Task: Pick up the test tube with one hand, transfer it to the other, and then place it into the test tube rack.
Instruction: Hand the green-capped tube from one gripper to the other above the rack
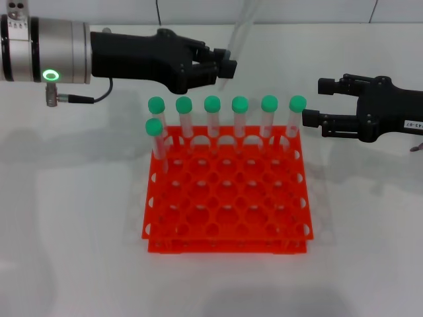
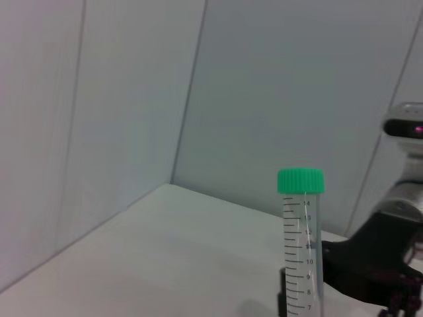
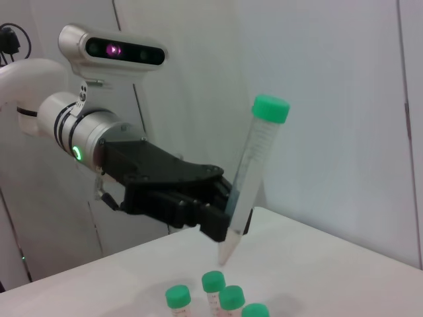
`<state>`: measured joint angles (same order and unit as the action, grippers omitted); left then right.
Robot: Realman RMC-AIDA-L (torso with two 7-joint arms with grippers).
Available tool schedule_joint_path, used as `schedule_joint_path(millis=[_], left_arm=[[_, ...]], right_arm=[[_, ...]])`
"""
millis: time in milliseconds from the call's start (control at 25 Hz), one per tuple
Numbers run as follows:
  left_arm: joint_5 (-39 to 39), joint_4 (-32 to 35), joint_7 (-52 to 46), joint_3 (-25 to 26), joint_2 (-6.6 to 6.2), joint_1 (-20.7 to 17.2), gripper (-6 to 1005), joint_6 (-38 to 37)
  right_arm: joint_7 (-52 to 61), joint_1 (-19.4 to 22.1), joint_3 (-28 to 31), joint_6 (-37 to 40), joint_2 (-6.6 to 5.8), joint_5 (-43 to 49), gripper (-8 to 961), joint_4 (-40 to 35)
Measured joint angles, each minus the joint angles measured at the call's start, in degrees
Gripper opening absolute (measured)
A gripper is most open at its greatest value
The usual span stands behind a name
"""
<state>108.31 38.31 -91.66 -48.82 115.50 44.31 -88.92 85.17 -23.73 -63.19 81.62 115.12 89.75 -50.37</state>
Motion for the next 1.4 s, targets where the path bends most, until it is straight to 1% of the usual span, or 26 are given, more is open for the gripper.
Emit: schedule_joint_path(millis=[280,520,760,1400], left_arm=[[0.12,-2.12,2.16,-0.11,0.47,-0.14,234,-1.25],[0.67,-2.26,2.36,-0.23,0.51,-0.67,237,-1.89],[1.31,-2.28,2.04,-1.44,0.52,-1.26,240,-1.92],[2.0,-2.28,2.32,-1.44,0.78,-2.9,247,-1.89]], right_arm=[[-0.01,0.0,0.0,0.04,0.02,-0.01,771,-0.07],[-0.01,-0.06,0.07,-0.09,0.02,-0.01,771,-0.44],[-0.01,-0.23,0.19,-0.14,0.02,-0.01,771,-0.2],[0.03,-0.26,1.29,-0.13,0.1,-0.01,770,0.01]])
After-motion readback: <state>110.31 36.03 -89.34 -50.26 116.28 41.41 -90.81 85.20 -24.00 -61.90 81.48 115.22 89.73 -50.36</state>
